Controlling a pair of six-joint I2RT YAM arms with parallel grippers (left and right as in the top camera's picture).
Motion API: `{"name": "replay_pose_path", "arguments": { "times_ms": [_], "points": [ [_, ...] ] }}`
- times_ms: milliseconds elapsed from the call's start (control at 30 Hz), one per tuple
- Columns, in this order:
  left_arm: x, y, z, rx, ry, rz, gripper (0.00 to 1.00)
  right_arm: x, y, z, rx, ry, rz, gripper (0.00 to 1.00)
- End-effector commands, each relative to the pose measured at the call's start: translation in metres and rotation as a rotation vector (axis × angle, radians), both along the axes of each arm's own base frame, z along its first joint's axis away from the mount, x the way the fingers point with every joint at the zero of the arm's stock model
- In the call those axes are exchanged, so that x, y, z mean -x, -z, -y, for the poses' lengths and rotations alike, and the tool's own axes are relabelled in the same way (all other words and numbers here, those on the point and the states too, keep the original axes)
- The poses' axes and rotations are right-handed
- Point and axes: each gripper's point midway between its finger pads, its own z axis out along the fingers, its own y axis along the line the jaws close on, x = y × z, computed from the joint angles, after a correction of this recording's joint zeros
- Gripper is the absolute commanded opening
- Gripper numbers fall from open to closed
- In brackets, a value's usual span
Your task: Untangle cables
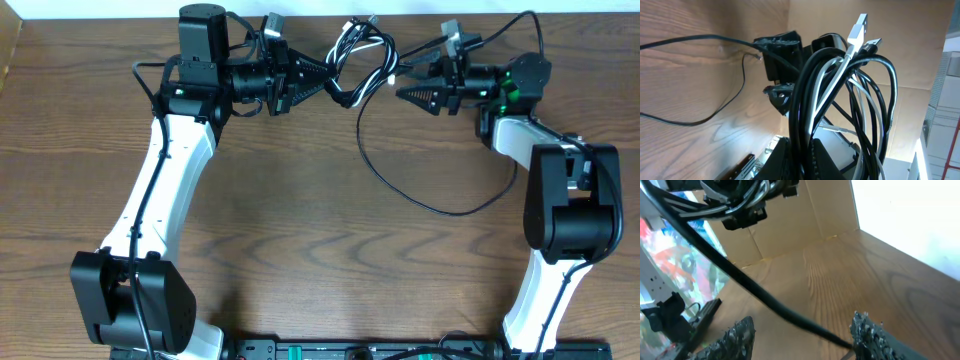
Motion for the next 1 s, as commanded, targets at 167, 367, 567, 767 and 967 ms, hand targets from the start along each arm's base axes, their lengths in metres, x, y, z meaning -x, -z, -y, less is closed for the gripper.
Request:
{"name": "replay_pose_path", "arguments": {
  "times_ms": [167,367,567,767,967],
  "points": [
    [0.008,-0.02,0.001,0.026,0.029,0.036,0.07,-0.004,-0.027,0.011,0.022,-0.021,0.07,0.58],
    [0.008,-0.02,0.001,0.026,0.029,0.036,0.08,0.003,-0.036,0.003,0.022,-0.039,0.105,0.57],
    [0.008,-0.02,0.001,0.025,0.028,0.036,0.07,0.015,-0.043,-0.011,0.018,-0.073,0.119,0.44],
    [0.004,-0.018,0.0,0.011,0.005,0.038,0.07,0.016,-0.044,-0.011,0.018,-0.075,-0.021,0.01],
    [-0.018,-0.006,-0.01,-0.076,-0.119,0.081,0.08,0.017,-0.044,-0.012,0.019,-0.081,-0.248,0.01]
  ]
}}
